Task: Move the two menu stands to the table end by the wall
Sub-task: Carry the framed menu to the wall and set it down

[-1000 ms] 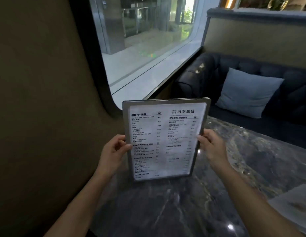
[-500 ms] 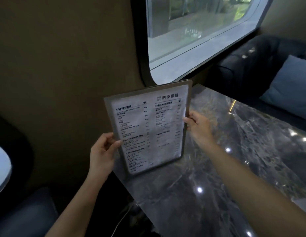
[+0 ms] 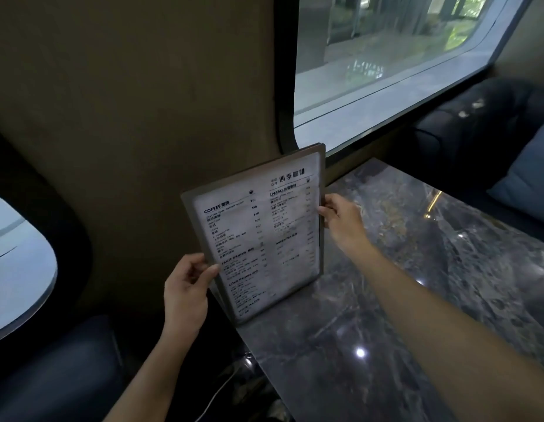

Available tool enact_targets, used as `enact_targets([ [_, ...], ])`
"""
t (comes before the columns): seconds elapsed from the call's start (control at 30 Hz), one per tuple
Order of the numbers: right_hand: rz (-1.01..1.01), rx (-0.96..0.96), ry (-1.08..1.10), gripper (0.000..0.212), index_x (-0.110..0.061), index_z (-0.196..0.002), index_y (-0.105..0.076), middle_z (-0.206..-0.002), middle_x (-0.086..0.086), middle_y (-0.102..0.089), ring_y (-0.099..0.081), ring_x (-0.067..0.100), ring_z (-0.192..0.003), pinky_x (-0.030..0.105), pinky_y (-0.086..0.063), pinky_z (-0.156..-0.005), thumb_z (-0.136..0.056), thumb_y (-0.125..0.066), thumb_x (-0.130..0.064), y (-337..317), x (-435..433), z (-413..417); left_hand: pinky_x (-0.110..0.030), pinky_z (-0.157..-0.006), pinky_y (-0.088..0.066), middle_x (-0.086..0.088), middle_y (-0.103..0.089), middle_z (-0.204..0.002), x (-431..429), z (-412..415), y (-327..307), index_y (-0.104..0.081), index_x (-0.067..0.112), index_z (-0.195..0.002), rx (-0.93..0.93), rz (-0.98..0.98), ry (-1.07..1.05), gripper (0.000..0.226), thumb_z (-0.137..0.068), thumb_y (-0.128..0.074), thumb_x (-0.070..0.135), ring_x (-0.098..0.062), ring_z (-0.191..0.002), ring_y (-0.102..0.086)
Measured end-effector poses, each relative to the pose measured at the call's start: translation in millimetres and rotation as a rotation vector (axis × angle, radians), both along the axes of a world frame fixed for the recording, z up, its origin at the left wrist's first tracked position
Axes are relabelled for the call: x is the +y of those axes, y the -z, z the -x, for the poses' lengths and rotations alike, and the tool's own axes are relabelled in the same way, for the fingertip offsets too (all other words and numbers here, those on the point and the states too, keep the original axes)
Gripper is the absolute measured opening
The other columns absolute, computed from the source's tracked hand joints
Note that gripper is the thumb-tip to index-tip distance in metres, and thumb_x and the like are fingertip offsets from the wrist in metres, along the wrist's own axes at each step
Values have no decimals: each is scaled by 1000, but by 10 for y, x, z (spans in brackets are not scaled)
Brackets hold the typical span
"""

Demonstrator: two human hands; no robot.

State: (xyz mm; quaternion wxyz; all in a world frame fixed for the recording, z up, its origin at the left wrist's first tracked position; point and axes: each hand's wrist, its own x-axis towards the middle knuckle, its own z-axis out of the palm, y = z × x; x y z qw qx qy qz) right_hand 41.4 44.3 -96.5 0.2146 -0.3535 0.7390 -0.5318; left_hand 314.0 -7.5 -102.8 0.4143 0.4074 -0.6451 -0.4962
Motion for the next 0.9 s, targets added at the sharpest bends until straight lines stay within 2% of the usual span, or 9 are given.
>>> enact_targets([
  [0.1,-22,-16,-1,15,-21,-91,-59,-95,5,-65,-61,25,-95,54,-51,-88,-90,-50,-9,51,-40,14,-9,-64,-51,-1,-61,-77,7,2,59,-62,26,-79,9,-6,-2,24,-81,-61,3,0,-68,-60],
  [0.2,-46,-6,-23,16,-24,-90,-59,-95,3,-65,-61,23,-95,52,-52,-88,-90,-50,-11,55,-72,30,-7,-60,-49,6,-62,-71,-2,-5,118,-63,31,-75,26,-21,-41,29,-80,-62,2,3,-67,-60],
  [0.3,-53,16,-40,14,-25,-90,-59,-91,-1,-65,-62,22,-94,51,-53,-87,-90,-51,-13,53,-82,34,-7,-62,-49,16,-67,-72,-12,-31,163,-63,33,-76,29,-25,-41,30,-80,-62,3,1,-69,-63],
  [0.5,-99,25,-117,17,-14,-104,-60,-101,10,-65,-61,26,-96,51,-53,-88,-90,-52,-14,69,-73,96,-10,-65,-52,18,-69,-74,-7,-106,214,-64,38,-76,0,-17,-40,33,-79,-63,4,-1,-72,-64],
  [0.63,-111,-1,-103,20,-15,-108,-59,-88,-4,-59,-61,23,-92,46,-57,-81,-89,-56,-18,80,-50,98,-12,-67,-53,20,-68,-74,5,-103,200,-63,32,-81,1,-13,-30,28,-80,-63,4,0,-73,-63],
  [0.73,-178,-15,-66,29,-16,-113,-56,-88,-12,-55,-59,22,-96,43,-54,-85,-85,-61,-24,176,53,96,-24,-71,-55,9,-69,-84,17,-143,221,-62,27,-91,-13,-62,7,23,-79,-64,7,-4,-81,-65],
  [0.8,-236,-4,-80,30,-14,-113,-56,-92,-6,-59,-58,23,-97,41,-51,-85,-85,-61,-23,293,170,94,-25,-72,-54,3,-68,-93,31,-179,256,-60,28,-96,-63,-94,56,26,-78,-66,10,-7,-87,-65],
  [0.9,-365,121,-110,32,-8,-116,-57,-107,12,-66,-61,23,-95,40,-50,-82,-87,-59,-22,468,309,92,-21,-73,-51,7,-67,-96,67,-211,366,-57,35,-94,-236,-122,125,28,-78,-67,15,0,-88,-63],
])
